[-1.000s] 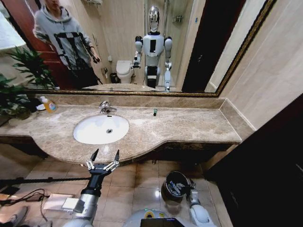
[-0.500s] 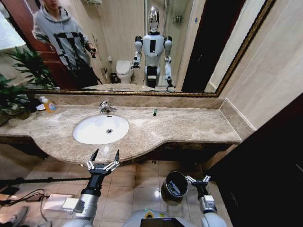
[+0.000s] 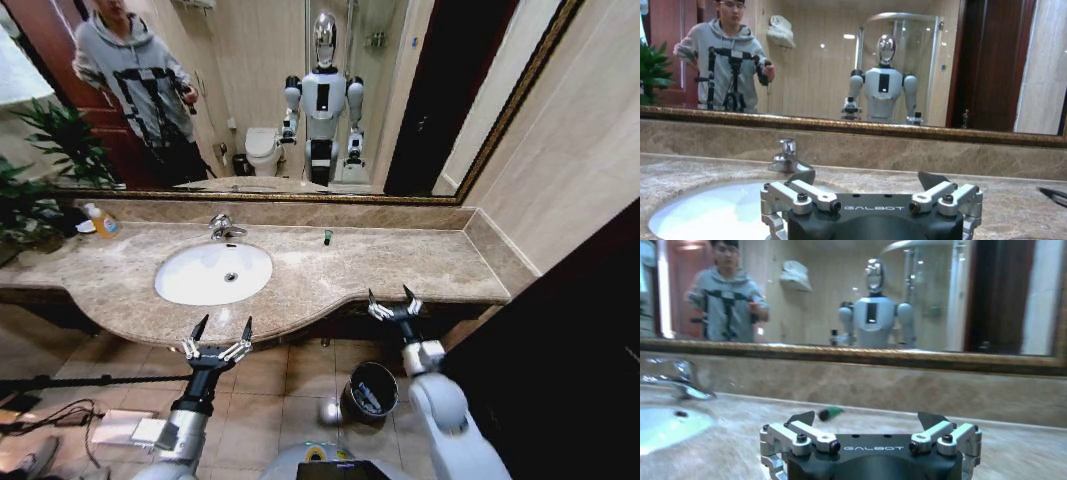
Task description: Pick up the trash from the sink and place it in the trash bin.
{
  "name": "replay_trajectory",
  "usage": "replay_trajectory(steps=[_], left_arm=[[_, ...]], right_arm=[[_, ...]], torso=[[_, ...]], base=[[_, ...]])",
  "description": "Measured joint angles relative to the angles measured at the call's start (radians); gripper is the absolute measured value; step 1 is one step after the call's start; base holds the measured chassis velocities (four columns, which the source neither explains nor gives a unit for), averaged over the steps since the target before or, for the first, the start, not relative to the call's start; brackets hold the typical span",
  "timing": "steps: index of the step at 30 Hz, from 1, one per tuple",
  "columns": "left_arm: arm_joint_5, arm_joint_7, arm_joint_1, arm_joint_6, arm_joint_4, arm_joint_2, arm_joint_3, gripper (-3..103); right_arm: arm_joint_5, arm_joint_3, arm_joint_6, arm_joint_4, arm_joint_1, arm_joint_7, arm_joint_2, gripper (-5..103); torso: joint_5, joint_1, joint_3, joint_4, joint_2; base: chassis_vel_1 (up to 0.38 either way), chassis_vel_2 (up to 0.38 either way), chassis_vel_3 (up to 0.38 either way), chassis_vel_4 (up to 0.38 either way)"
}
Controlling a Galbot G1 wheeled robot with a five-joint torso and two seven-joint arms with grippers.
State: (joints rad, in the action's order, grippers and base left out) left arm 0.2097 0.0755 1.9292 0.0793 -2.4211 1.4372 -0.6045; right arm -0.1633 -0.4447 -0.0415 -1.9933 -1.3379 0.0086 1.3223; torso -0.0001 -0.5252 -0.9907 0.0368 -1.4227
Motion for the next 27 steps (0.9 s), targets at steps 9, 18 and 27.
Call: replay_trajectory(steps=[9, 18, 27], left_arm=[[0.000, 0.000, 0.000, 0.000, 0.000, 0.000, 0.000, 100], [0.000, 0.000, 0.000, 0.000, 0.000, 0.000, 0.000, 100], [0.000, 0.000, 0.000, 0.000, 0.000, 0.000, 0.000, 100]], right_arm=[[-0.061, 0.193, -0.113, 0.164, 0.288, 0.108, -0.049, 100], [-0.087, 0.346, -0.225, 0.325, 0.512, 0.238, 0.035, 100], [-0.175, 0.470, -0.244, 0.526, 0.724, 0.369, 0.103, 100]], torso=[[0.0001, 0.000, 0.000, 0.0000, 0.000], [0.0000, 0.000, 0.000, 0.0001, 0.000], [-0.0001, 0.000, 0.000, 0.0001, 0.000]], base=[[0.000, 0.000, 0.000, 0.000], [0.000, 0.000, 0.000, 0.000], [0.000, 0.000, 0.000, 0.000]])
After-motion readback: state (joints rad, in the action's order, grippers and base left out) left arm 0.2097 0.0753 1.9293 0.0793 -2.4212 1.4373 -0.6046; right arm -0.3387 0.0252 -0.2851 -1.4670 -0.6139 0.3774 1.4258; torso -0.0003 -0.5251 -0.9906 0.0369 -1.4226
